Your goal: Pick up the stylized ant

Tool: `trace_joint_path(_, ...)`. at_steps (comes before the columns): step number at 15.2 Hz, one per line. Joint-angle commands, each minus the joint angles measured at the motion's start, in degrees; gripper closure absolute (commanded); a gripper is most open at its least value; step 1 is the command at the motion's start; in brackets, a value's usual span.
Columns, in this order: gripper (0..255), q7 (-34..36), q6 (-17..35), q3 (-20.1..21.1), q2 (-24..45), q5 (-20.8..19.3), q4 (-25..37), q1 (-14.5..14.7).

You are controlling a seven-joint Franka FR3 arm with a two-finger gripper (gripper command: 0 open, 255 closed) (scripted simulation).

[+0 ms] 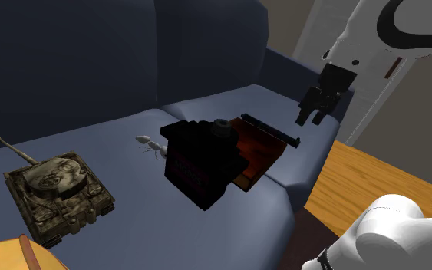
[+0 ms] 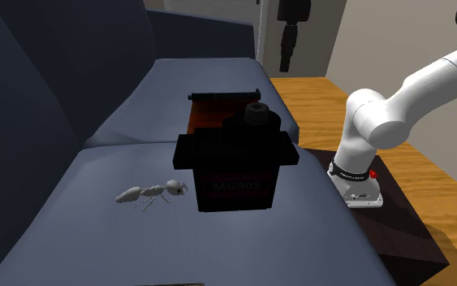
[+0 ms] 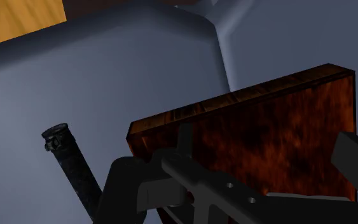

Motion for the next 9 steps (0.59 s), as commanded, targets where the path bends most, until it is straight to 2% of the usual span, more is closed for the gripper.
trace_joint_path(1,0,0.0,0.0,0.0,0.0,0.0,0.0,0.0)
trace_joint_path(9,0,8.6,9.7,8.1,10.0,5.2,1.5,1.7)
